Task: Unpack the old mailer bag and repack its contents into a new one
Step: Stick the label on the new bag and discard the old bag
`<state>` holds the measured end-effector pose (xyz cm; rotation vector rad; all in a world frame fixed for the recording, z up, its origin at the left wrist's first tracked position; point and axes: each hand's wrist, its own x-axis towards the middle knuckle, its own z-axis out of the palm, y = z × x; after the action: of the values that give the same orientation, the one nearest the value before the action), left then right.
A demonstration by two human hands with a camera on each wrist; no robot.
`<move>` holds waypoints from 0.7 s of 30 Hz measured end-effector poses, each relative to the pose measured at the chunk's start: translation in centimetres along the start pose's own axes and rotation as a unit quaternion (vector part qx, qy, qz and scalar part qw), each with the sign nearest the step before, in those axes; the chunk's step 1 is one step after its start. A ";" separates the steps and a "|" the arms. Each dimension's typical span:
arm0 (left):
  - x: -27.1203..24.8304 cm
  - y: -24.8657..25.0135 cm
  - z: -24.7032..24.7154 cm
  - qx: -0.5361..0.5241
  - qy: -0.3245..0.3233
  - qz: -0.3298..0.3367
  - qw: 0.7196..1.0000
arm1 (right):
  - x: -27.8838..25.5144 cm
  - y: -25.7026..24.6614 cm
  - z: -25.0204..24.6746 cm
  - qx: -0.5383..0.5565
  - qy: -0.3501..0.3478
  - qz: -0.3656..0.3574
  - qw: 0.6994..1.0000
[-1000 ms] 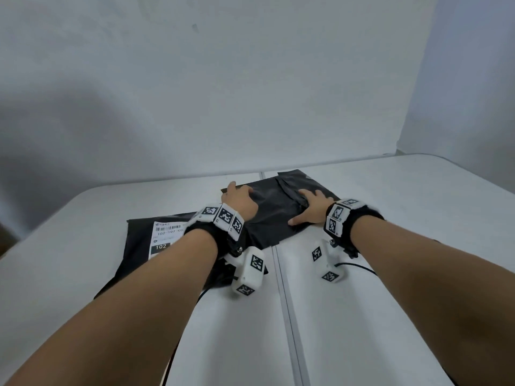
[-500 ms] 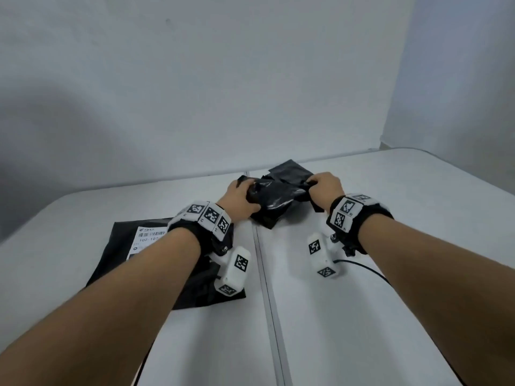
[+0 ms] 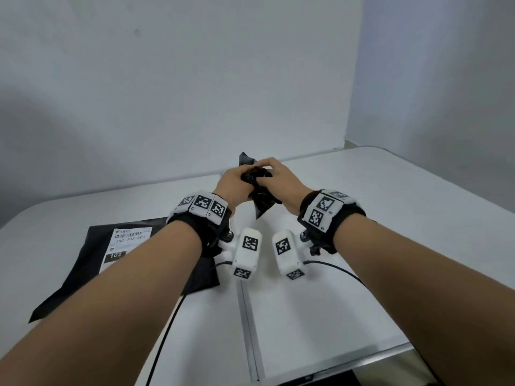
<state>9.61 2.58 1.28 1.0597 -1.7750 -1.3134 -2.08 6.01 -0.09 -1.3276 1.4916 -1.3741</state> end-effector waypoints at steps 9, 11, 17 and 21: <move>-0.9 1.4 -0.1 -0.183 0.007 -0.007 0.983 | -2.8 -0.2 -1.6 0.038 -0.019 0.019 0.999; -1.4 2.0 0.0 -0.214 -0.035 -0.021 0.976 | -3.2 -0.2 -2.3 0.076 -0.036 0.044 0.995; -2.9 2.0 -0.6 -0.043 -0.086 -0.041 0.994 | -4.2 -0.7 -3.7 0.160 -0.053 0.073 0.983; -2.8 1.0 -0.6 0.065 -0.012 -0.013 0.998 | -5.3 -1.8 -2.9 0.128 -0.138 0.087 0.978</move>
<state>11.17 5.01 2.30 1.1458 -1.8932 -1.2448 -3.22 12.05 1.47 -1.1431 1.1709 -1.1716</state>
